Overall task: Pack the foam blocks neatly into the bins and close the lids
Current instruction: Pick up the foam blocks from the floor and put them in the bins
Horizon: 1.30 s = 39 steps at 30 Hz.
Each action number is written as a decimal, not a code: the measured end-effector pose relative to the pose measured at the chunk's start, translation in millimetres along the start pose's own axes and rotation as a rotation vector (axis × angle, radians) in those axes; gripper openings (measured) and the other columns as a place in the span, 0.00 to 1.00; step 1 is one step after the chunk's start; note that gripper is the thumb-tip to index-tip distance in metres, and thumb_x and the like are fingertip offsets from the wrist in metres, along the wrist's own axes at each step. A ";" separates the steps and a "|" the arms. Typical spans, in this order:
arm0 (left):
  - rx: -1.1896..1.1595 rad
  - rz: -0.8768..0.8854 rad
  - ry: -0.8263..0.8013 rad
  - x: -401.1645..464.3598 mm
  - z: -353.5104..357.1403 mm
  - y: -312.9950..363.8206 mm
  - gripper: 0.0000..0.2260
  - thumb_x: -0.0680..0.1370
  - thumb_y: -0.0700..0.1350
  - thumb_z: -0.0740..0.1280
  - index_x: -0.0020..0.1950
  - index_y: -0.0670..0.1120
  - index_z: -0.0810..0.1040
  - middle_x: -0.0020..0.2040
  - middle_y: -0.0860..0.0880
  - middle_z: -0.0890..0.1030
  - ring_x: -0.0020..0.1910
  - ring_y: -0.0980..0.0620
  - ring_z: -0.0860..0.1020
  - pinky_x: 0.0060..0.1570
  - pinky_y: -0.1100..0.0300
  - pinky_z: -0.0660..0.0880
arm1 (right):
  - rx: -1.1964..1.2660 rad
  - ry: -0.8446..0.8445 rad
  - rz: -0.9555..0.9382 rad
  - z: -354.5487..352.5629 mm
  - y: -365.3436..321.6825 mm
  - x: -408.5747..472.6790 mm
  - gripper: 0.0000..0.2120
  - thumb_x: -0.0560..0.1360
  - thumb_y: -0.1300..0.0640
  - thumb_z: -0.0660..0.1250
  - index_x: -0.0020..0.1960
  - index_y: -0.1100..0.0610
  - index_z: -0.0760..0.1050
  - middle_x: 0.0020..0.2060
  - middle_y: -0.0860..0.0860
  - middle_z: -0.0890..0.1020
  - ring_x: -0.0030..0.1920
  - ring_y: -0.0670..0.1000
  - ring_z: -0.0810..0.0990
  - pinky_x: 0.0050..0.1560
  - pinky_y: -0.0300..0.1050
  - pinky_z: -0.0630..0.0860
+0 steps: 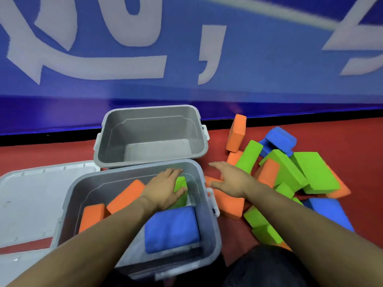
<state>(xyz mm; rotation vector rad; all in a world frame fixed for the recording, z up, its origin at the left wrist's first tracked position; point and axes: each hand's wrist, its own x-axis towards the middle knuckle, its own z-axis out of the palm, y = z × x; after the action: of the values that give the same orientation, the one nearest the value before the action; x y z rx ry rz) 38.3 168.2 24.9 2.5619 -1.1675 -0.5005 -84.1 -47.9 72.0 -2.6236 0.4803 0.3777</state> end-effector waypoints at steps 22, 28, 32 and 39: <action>-0.062 0.216 -0.501 73.5 190.3 241.1 0.37 0.76 0.64 0.69 0.80 0.49 0.63 0.76 0.45 0.70 0.73 0.48 0.71 0.74 0.56 0.64 | 0.550 0.079 1.260 167.5 303.8 -232.2 0.58 0.62 0.27 0.74 0.81 0.44 0.48 0.81 0.53 0.45 0.81 0.61 0.42 0.73 0.71 0.53; -0.155 0.200 -0.570 78.3 220.3 261.5 0.39 0.74 0.64 0.72 0.80 0.48 0.64 0.76 0.47 0.71 0.73 0.51 0.71 0.74 0.55 0.66 | 1.163 0.334 1.426 214.5 316.4 -237.2 0.58 0.57 0.31 0.78 0.76 0.54 0.56 0.68 0.60 0.74 0.65 0.61 0.77 0.67 0.58 0.74; -0.184 0.219 -0.661 73.0 227.5 290.9 0.40 0.71 0.65 0.75 0.78 0.49 0.67 0.73 0.47 0.74 0.70 0.51 0.75 0.70 0.55 0.71 | 1.068 0.307 1.329 196.1 295.7 -212.2 0.57 0.51 0.19 0.67 0.68 0.54 0.64 0.62 0.59 0.78 0.59 0.61 0.80 0.62 0.56 0.77; -0.045 0.375 -0.673 55.3 238.3 302.3 0.50 0.67 0.64 0.79 0.81 0.47 0.60 0.75 0.46 0.72 0.73 0.47 0.71 0.72 0.53 0.67 | 1.559 0.577 1.095 161.4 257.1 -187.7 0.20 0.75 0.42 0.72 0.55 0.55 0.69 0.45 0.53 0.80 0.37 0.52 0.80 0.23 0.37 0.73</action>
<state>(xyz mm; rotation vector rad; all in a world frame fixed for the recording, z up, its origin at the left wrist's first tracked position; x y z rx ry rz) -230.1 -91.7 -82.6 2.0962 -1.7653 -1.3255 -383.4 -137.8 -100.4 -0.7391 1.5442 -0.3843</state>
